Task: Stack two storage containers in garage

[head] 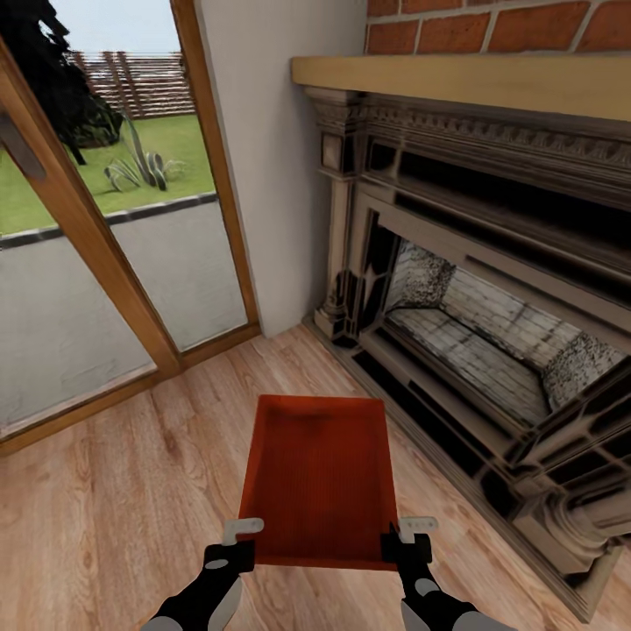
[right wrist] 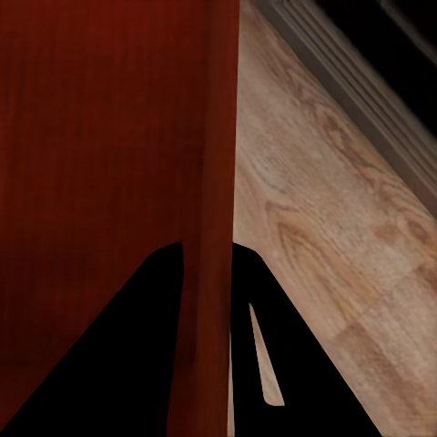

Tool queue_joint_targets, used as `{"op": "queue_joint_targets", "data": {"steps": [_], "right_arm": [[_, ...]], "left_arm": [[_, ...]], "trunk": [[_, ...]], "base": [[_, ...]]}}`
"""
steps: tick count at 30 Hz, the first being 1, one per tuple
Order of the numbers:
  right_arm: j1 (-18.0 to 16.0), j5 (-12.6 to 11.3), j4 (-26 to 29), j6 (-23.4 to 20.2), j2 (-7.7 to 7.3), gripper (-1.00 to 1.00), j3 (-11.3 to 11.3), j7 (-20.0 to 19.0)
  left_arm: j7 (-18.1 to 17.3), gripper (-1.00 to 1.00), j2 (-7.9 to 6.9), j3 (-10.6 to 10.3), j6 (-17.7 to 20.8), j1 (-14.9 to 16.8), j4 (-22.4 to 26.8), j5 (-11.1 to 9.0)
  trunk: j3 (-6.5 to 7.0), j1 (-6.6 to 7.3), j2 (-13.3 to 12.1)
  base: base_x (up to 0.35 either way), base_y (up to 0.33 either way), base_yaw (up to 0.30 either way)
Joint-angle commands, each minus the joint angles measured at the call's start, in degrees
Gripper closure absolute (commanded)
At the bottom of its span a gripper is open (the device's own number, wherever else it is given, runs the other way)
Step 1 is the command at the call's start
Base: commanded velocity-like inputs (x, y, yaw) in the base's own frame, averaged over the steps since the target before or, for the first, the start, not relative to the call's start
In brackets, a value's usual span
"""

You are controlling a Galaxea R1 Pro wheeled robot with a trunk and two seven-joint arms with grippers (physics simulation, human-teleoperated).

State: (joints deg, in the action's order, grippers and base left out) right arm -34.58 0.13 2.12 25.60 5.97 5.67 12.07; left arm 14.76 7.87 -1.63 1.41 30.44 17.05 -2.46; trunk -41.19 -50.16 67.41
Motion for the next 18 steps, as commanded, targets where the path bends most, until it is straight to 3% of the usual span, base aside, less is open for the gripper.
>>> {"op": "queue_joint_targets", "data": {"steps": [1,18], "right_arm": [[-0.05,-0.05,2.89,0.24,0.01,1.0,-0.13,0.41],[-0.05,-0.35,2.89,0.16,-0.06,1.0,-0.16,0.41]], "left_arm": [[0.27,1.0,0.04,-0.57,0.35,-0.03,-0.17,-1.4],[0.27,1.0,0.03,-0.57,0.35,-0.03,-0.17,-1.4]], "trunk": [[0.05,0.0,0.02],[1.56,0.0,0.02]], "base": [[0.0,0.0,0.079],[0.0,0.0,0.081]]}}
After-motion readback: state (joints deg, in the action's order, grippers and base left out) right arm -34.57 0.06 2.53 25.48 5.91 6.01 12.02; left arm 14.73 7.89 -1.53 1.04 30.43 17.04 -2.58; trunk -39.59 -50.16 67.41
